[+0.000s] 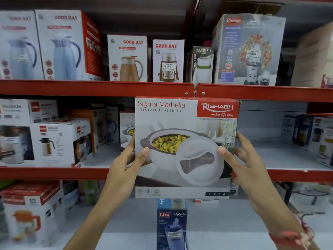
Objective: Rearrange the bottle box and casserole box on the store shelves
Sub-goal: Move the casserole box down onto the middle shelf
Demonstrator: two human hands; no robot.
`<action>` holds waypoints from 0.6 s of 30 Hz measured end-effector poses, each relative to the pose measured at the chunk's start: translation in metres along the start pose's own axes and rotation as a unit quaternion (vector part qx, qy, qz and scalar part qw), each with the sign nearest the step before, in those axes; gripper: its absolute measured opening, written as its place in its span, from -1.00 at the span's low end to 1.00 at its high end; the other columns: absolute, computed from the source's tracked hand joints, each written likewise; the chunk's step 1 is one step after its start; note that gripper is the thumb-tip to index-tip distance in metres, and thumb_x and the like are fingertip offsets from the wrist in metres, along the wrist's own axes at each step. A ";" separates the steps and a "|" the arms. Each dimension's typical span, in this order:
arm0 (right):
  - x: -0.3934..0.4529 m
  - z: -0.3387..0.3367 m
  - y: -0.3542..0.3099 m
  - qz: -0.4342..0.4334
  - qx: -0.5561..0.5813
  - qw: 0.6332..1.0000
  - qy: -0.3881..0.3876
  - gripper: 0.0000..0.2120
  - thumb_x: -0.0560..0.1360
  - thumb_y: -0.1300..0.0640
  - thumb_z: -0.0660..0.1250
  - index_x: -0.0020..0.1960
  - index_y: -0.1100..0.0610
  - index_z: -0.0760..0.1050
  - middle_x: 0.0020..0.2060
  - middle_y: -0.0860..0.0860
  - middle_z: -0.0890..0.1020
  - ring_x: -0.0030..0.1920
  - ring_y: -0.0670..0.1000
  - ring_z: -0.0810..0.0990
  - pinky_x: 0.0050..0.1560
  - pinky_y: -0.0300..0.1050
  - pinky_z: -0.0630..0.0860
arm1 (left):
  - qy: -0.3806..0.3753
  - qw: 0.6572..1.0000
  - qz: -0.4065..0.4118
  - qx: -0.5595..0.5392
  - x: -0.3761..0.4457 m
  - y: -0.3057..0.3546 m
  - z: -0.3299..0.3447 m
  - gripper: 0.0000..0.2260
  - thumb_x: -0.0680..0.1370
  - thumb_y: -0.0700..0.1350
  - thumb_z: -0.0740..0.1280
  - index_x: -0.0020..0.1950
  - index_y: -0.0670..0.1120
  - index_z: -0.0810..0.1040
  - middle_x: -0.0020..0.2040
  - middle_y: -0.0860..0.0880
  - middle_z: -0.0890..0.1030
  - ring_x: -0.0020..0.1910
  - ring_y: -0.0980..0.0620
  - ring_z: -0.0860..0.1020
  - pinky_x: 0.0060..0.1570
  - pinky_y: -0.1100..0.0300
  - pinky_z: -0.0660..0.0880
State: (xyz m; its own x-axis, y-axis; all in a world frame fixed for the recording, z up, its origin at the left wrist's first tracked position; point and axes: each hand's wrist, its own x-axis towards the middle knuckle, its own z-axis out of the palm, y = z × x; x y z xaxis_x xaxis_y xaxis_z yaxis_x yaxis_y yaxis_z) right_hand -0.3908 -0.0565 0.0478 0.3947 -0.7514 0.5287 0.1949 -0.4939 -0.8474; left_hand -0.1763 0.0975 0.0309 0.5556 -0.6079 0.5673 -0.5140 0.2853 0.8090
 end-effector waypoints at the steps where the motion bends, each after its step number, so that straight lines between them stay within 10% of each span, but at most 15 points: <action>1: 0.000 0.003 0.000 0.001 0.002 1.000 0.003 -0.45 0.29 -0.23 0.37 0.22 -0.50 0.28 0.23 -0.14 0.61 0.30 -0.03 0.52 0.27 0.30 0.47 | 0.004 1.000 0.003 0.000 -0.001 0.001 -0.002 -0.47 0.45 0.30 0.24 0.41 0.32 0.28 0.20 0.27 0.60 0.15 0.30 0.56 0.29 0.08 0.44; 5: 0.007 0.021 0.016 -0.012 -0.001 1.000 -0.004 -0.39 0.39 -0.17 0.37 0.39 -0.34 0.24 0.27 -0.10 0.58 0.30 -0.06 0.51 0.28 0.19 0.48 | 0.007 1.000 0.005 -0.004 0.003 -0.011 -0.012 -0.52 0.50 0.15 0.23 0.43 0.27 0.29 0.24 0.25 0.58 0.17 0.30 0.55 0.27 0.11 0.45; 12: 0.065 0.092 0.059 -0.033 0.001 0.999 -0.021 -0.43 0.55 0.03 0.30 0.48 -0.16 0.16 0.18 -0.31 0.47 0.06 -0.49 0.46 -0.16 -0.60 0.42 | 0.043 0.998 -0.017 0.037 0.054 -0.068 -0.031 -0.48 0.54 0.18 0.18 0.49 0.23 0.15 0.32 0.19 0.52 0.17 0.35 0.52 0.36 -0.04 0.40; 18: 0.113 0.146 0.099 -0.029 0.000 0.999 -0.030 -0.42 0.53 -0.02 0.33 0.48 -0.19 0.18 0.22 -0.15 0.56 0.11 -0.36 0.53 0.01 -0.45 0.51 | 0.053 0.997 -0.039 0.040 0.108 -0.110 -0.059 -0.33 0.43 0.26 0.32 0.49 0.23 0.15 0.33 0.18 0.51 0.27 0.17 0.50 0.32 -0.05 0.45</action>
State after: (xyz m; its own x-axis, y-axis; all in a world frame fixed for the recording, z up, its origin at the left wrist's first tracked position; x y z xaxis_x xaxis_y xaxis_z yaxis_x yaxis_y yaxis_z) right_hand -0.1961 -0.1266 0.0171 0.4354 -0.6936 0.5739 0.2193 -0.5366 -0.8149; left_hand -0.0207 0.0443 0.0125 0.6597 -0.5425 0.5201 -0.5154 0.1770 0.8385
